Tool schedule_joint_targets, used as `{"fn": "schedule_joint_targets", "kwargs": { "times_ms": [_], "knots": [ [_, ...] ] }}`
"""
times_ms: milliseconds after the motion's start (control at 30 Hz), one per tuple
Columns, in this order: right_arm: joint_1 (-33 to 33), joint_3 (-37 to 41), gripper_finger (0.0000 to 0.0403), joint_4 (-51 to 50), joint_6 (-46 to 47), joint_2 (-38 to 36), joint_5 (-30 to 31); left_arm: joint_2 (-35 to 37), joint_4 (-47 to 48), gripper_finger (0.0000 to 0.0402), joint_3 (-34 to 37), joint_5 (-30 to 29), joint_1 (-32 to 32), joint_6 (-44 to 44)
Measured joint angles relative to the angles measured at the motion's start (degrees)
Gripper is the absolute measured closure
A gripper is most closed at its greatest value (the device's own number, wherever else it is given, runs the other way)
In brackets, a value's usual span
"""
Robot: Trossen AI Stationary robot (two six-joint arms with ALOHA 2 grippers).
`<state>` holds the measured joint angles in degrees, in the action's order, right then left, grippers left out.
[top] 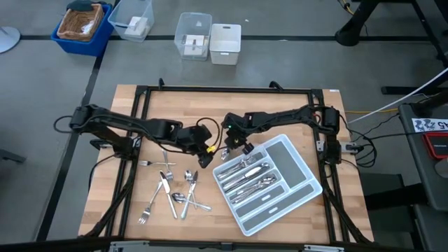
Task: Sort silverware
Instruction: Put the silver spoon into the silverware tray
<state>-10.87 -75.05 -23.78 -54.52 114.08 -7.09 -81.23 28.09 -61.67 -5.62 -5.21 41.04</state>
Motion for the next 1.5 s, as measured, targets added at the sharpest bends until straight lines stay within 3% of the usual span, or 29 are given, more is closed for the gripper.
{"fn": "schedule_joint_targets", "kwargs": {
  "times_ms": [567, 1000, 1333, 1500],
  "knots": [
    [-0.05, -0.24, 0.0304, -1.28, -2.85, 0.59, -1.13, 5.26, 4.55, 0.0295, 0.0, -8.96, -5.29, 3.97],
    [-0.14, -0.58, 0.0305, -3.16, -2.71, 3.29, -2.49, 5.86, 4.73, 0.0295, -0.02, -9.67, -6.33, 4.19],
    [-0.01, -0.5, 0.0375, -7.05, 2.7, 3.43, -2.98, 9.04, 4.09, 0.0295, -0.02, -9.8, -8.41, 5.69],
    [0.06, -0.43, 0.0395, -7.34, 3.72, 3.43, -1.08, 13.1, 4.27, 0.0295, -0.02, -12.93, -10.73, 5.52]
  ]
}}
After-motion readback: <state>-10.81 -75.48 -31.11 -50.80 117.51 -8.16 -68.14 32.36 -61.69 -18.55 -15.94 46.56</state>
